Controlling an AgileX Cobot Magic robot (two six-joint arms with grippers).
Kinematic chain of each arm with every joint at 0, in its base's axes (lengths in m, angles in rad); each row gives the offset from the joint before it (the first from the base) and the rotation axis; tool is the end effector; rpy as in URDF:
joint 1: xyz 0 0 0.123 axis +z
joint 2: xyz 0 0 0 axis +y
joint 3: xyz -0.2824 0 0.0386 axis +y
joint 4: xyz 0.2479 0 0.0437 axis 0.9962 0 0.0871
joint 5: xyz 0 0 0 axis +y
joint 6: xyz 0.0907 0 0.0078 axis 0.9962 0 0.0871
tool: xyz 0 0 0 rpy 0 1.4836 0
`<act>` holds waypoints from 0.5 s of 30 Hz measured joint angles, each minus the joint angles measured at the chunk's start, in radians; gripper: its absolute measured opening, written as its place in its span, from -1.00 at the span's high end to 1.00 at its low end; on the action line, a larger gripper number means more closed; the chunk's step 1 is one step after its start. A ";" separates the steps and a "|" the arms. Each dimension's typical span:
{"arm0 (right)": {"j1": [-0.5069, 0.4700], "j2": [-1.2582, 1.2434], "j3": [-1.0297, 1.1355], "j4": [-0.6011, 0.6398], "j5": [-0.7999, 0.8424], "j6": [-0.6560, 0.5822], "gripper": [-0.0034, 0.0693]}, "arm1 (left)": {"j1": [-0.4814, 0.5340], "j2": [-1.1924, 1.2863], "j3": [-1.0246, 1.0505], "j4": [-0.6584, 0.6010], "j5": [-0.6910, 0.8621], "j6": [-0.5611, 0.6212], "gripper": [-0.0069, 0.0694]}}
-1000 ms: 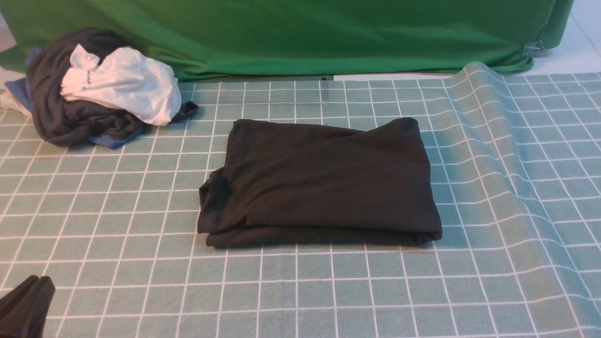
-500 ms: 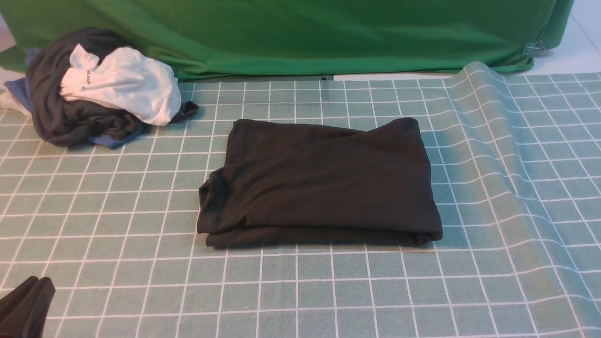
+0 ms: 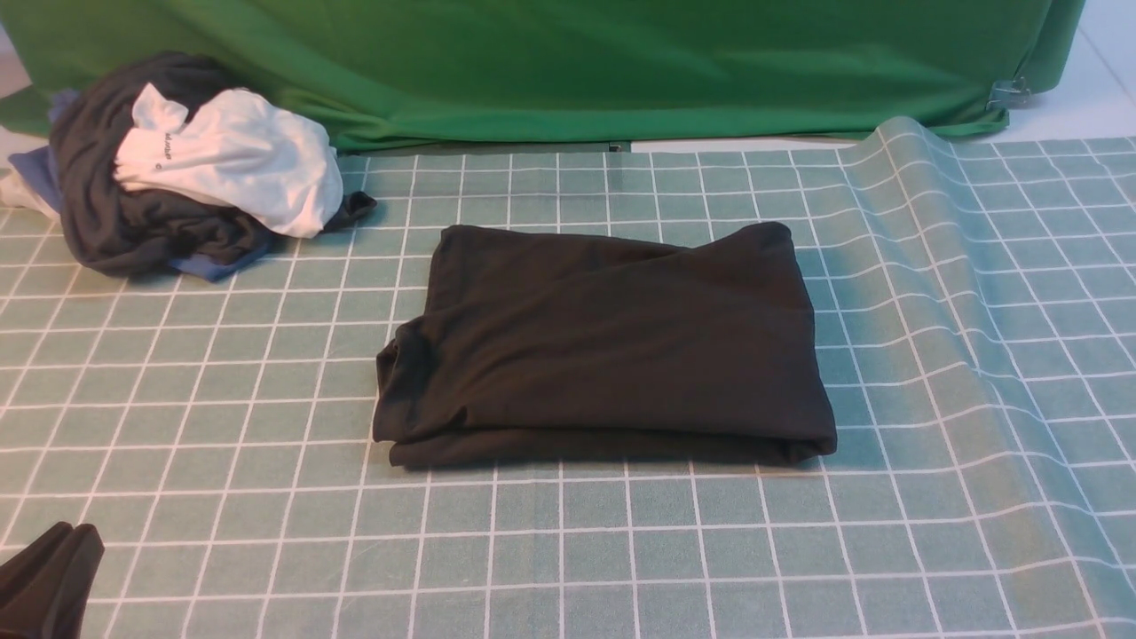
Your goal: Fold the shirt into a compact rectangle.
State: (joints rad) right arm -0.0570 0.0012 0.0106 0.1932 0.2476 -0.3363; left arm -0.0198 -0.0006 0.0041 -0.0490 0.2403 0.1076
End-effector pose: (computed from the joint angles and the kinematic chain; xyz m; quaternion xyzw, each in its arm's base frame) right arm 0.0558 0.0011 0.1874 -0.0502 0.7622 -0.0484 0.6436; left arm 0.0555 -0.0022 0.1900 0.0341 0.7594 0.0086 0.6497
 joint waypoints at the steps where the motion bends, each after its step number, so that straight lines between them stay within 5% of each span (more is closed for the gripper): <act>1: 0.000 0.000 0.000 0.000 0.000 0.000 0.25 | 0.000 0.000 0.000 0.000 0.000 0.000 0.79; 15: -0.001 0.000 0.000 0.000 0.000 0.010 0.25 | 0.000 0.000 0.000 0.000 0.000 0.000 0.79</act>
State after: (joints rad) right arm -0.0581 0.0012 0.0106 0.1932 0.2476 -0.3267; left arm -0.0198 -0.0006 0.0041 -0.0490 0.2403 0.1076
